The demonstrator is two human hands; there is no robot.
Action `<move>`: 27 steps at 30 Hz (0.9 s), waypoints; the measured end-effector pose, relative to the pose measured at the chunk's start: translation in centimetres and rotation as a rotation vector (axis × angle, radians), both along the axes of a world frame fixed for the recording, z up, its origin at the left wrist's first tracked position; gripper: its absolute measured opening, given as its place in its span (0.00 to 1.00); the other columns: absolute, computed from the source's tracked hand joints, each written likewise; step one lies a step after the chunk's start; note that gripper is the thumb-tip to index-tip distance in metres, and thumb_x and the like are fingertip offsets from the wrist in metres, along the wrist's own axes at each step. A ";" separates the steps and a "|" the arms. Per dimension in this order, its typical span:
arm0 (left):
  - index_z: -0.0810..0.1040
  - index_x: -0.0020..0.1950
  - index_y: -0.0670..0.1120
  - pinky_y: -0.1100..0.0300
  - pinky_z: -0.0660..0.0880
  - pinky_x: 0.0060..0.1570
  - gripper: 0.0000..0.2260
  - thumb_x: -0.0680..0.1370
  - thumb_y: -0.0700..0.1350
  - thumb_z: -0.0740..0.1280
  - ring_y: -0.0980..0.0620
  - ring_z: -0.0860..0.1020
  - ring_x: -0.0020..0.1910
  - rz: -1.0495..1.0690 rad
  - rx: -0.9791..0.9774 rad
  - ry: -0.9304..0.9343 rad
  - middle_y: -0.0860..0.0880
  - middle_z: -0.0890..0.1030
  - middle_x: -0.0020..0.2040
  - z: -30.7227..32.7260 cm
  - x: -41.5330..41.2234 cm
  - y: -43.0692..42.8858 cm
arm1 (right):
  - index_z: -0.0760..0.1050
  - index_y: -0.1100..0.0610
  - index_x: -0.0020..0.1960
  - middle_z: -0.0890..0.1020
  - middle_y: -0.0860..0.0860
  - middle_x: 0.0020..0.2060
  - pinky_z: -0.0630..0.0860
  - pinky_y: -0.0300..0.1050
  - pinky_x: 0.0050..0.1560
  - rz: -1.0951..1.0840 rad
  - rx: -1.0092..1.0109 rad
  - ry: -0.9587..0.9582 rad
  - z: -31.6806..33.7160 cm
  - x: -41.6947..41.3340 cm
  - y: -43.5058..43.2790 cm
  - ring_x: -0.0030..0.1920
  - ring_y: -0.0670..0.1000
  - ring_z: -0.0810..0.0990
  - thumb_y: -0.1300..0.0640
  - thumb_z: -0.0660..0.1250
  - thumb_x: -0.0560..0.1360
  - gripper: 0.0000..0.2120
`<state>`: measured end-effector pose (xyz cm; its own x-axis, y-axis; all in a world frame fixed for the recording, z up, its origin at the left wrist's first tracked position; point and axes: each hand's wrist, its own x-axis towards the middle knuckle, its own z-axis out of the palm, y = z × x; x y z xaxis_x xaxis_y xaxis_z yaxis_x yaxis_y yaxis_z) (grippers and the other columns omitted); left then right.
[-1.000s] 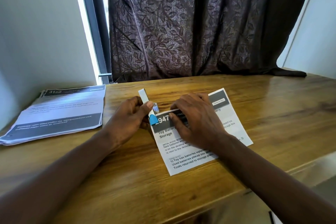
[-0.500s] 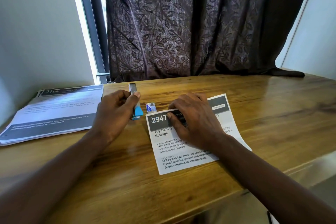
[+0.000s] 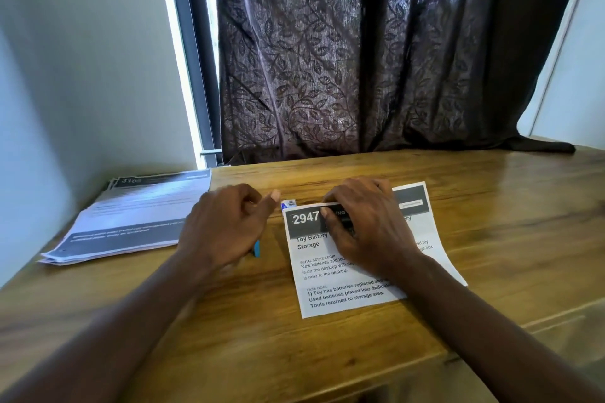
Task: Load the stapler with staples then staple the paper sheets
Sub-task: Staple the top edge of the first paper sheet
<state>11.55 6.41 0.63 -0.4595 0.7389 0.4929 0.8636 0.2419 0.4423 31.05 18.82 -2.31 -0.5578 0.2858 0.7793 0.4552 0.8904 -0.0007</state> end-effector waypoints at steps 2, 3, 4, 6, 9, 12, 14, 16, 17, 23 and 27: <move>0.84 0.49 0.51 0.63 0.72 0.35 0.26 0.74 0.71 0.59 0.58 0.81 0.38 -0.145 0.006 -0.228 0.55 0.85 0.40 0.7 1.3 -0.3 | 0.76 0.53 0.51 0.79 0.48 0.45 0.70 0.53 0.56 -0.007 0.027 0.040 0.3 0.2 0.2 0.47 0.52 0.76 0.49 0.64 0.79 0.08; 0.84 0.51 0.51 0.64 0.73 0.33 0.22 0.75 0.67 0.63 0.57 0.82 0.36 -0.221 -0.036 -0.356 0.54 0.86 0.40 0.9 1.8 -0.3 | 0.76 0.54 0.51 0.79 0.49 0.44 0.70 0.52 0.55 -0.017 0.047 0.057 0.4 0.4 0.3 0.47 0.52 0.75 0.50 0.64 0.79 0.08; 0.82 0.54 0.51 0.62 0.74 0.32 0.17 0.76 0.62 0.68 0.54 0.82 0.35 -0.292 -0.091 -0.473 0.53 0.87 0.41 1.0 2.3 -0.2 | 0.77 0.54 0.51 0.79 0.49 0.44 0.69 0.52 0.54 -0.027 0.066 0.071 0.5 0.5 0.5 0.47 0.52 0.75 0.50 0.64 0.79 0.08; 0.80 0.58 0.49 0.60 0.74 0.29 0.11 0.78 0.50 0.72 0.51 0.80 0.31 -0.380 -0.178 -0.615 0.50 0.88 0.41 1.0 2.8 0.1 | 0.77 0.55 0.51 0.79 0.50 0.45 0.69 0.52 0.53 -0.048 0.090 0.096 0.7 0.9 1.0 0.47 0.52 0.76 0.50 0.64 0.79 0.09; 0.83 0.52 0.43 0.63 0.71 0.29 0.04 0.78 0.40 0.73 0.55 0.78 0.32 -0.354 -0.133 -0.647 0.48 0.87 0.39 1.1 3.1 0.8 | 0.77 0.54 0.51 0.80 0.50 0.45 0.68 0.53 0.55 -0.107 0.098 0.133 0.8 1.4 1.5 0.48 0.53 0.76 0.50 0.64 0.78 0.08; 0.85 0.49 0.41 0.70 0.69 0.24 0.03 0.79 0.38 0.71 0.60 0.77 0.30 -0.300 -0.095 -0.637 0.47 0.85 0.39 1.9 2.4 1.5 | 0.77 0.54 0.49 0.80 0.50 0.45 0.68 0.54 0.55 -0.149 0.082 0.191 0.8 1.7 2.0 0.47 0.54 0.76 0.53 0.63 0.79 0.06; 0.84 0.52 0.44 0.69 0.68 0.24 0.04 0.79 0.41 0.71 0.60 0.78 0.33 -0.315 -0.132 -0.658 0.49 0.86 0.42 2.2 2.1 1.9 | 0.76 0.54 0.48 0.79 0.51 0.44 0.69 0.55 0.53 -0.125 0.044 0.195 0.8 1.8 2.3 0.46 0.54 0.75 0.54 0.61 0.80 0.07; 0.84 0.55 0.46 0.68 0.68 0.26 0.07 0.79 0.43 0.72 0.61 0.80 0.35 -0.362 -0.174 -0.663 0.50 0.87 0.44 2.2 2.4 2.3 | 0.75 0.54 0.49 0.78 0.51 0.45 0.70 0.55 0.52 -0.114 0.017 0.182 0.6 1.7 2.5 0.46 0.54 0.74 0.53 0.59 0.80 0.08; 0.84 0.56 0.46 0.69 0.68 0.26 0.07 0.79 0.43 0.72 0.62 0.80 0.34 -0.387 -0.187 -0.660 0.50 0.88 0.45 2.2 2.8 2.6 | 0.75 0.54 0.49 0.78 0.51 0.45 0.70 0.54 0.52 -0.113 0.009 0.183 0.6 1.7 2.6 0.47 0.54 0.74 0.53 0.59 0.80 0.08; 0.83 0.47 0.39 0.69 0.76 0.32 0.02 0.78 0.33 0.71 0.51 0.83 0.40 -0.439 -0.111 -0.642 0.39 0.87 0.47 2.0 4.3 4.8 | 0.76 0.54 0.52 0.78 0.50 0.48 0.67 0.52 0.53 -0.141 0.025 0.296 0.8 2.0 2.7 0.48 0.54 0.74 0.54 0.63 0.80 0.05; 0.82 0.48 0.37 0.73 0.69 0.24 0.02 0.78 0.33 0.69 0.60 0.80 0.30 -0.316 0.000 -0.531 0.47 0.84 0.38 3.8 2.7 7.1 | 0.70 0.54 0.70 0.74 0.53 0.63 0.66 0.55 0.62 -0.329 -0.074 0.246 0.8 2.2 2.6 0.63 0.55 0.71 0.47 0.62 0.77 0.23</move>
